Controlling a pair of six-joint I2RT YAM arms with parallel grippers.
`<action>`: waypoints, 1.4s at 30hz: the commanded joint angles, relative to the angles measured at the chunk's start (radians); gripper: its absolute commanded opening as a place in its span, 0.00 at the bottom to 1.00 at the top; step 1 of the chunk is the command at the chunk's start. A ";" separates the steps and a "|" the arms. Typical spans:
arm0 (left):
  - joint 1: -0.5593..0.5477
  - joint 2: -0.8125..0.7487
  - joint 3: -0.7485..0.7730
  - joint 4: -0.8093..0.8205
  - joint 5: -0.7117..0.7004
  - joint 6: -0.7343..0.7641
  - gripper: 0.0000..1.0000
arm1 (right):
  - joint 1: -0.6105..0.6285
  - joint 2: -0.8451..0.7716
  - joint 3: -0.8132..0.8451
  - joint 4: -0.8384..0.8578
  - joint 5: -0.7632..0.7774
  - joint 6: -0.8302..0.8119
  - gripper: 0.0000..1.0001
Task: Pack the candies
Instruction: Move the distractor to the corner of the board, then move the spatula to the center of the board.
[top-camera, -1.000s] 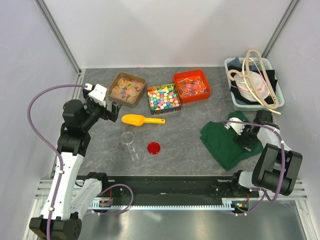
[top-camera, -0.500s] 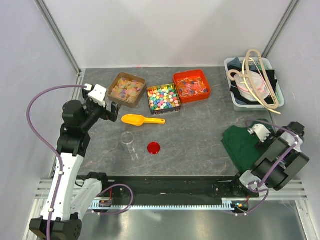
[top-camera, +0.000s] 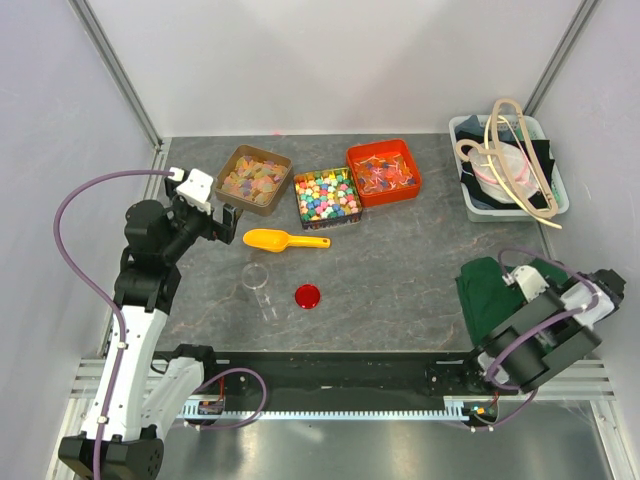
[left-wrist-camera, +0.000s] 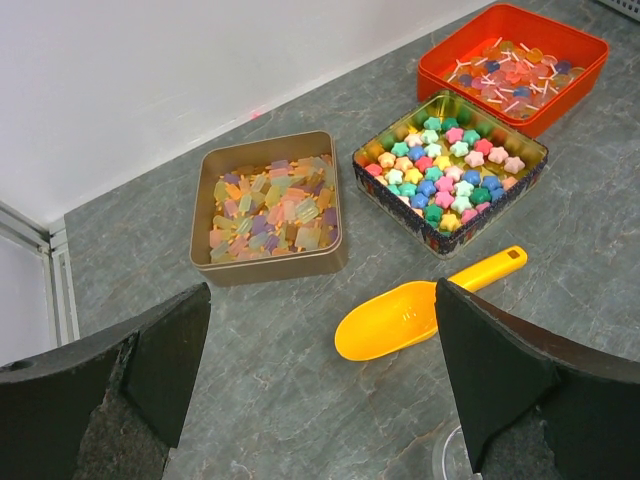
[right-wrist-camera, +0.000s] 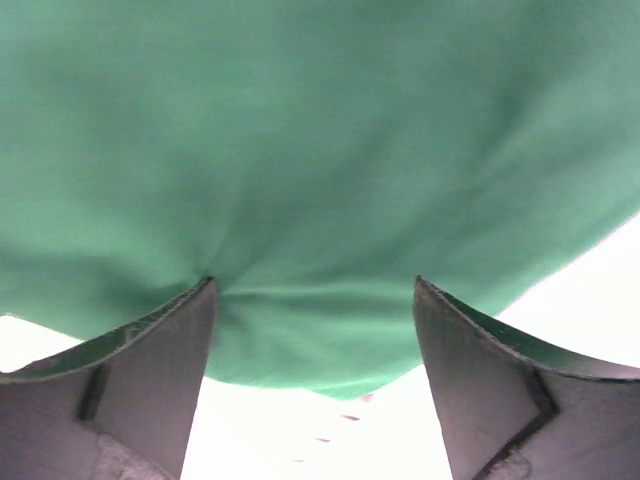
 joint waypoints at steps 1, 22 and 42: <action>0.006 0.007 0.003 0.022 0.013 0.017 1.00 | -0.014 -0.203 0.058 -0.346 -0.195 -0.054 0.89; 0.006 0.027 -0.010 0.027 0.043 0.008 0.99 | 0.319 -0.231 0.666 -0.702 -0.651 0.300 0.92; 0.006 0.151 0.049 0.036 -0.013 0.066 1.00 | 1.259 0.094 0.852 0.045 -0.158 1.386 0.98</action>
